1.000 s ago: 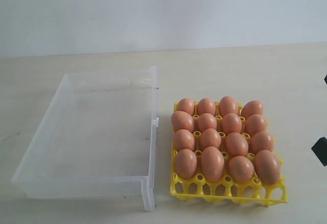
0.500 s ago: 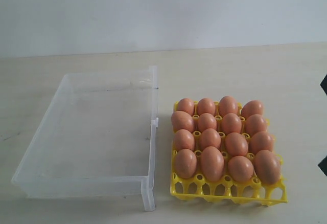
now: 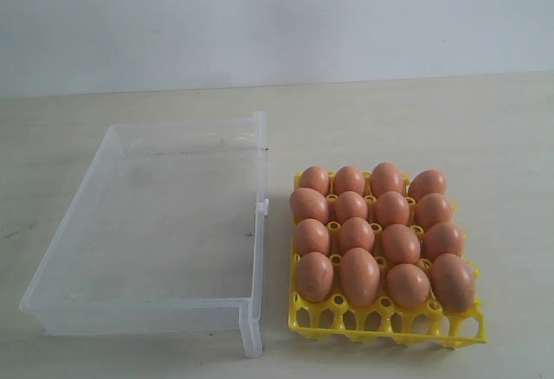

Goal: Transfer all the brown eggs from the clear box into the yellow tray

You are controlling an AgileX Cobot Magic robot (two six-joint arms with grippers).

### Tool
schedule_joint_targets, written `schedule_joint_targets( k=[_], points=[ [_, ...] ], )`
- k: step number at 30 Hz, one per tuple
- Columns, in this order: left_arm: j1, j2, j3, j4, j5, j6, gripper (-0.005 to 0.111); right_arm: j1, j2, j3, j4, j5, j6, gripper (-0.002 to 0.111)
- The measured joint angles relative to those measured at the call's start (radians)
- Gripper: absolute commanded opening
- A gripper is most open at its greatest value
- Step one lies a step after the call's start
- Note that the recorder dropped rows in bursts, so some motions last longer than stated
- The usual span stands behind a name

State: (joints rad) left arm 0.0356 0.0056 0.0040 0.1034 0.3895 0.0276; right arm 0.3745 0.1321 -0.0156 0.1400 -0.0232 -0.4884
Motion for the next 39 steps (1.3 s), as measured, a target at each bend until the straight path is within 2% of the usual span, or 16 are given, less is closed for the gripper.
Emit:
schedule_joint_targets(
  k=[6,16,19,28,32,39],
  points=[
    [0.000,0.000,0.000,0.000,0.000,0.000,0.000,-0.086,-0.117,0.000,-0.099,0.224,0.000,0.003],
    [0.000,0.000,0.000,0.000,0.000,0.000,0.000,-0.192,-0.126,0.010,-0.155,0.275,0.002,0.003],
    [0.000,0.000,0.000,0.000,0.000,0.000,0.000,-0.196,-0.126,0.010,-0.153,0.282,0.002,0.003],
    [0.000,0.000,0.000,0.000,0.000,0.000,0.000,-0.196,-0.126,0.010,-0.140,0.242,0.039,0.003],
    [0.000,0.000,0.000,0.000,0.000,0.000,0.000,-0.196,-0.126,0.010,-0.019,0.069,0.156,0.003],
    [0.000,0.000,0.000,0.000,0.000,0.000,0.000,-0.196,-0.126,0.010,0.128,0.049,0.180,0.003]
  ],
)
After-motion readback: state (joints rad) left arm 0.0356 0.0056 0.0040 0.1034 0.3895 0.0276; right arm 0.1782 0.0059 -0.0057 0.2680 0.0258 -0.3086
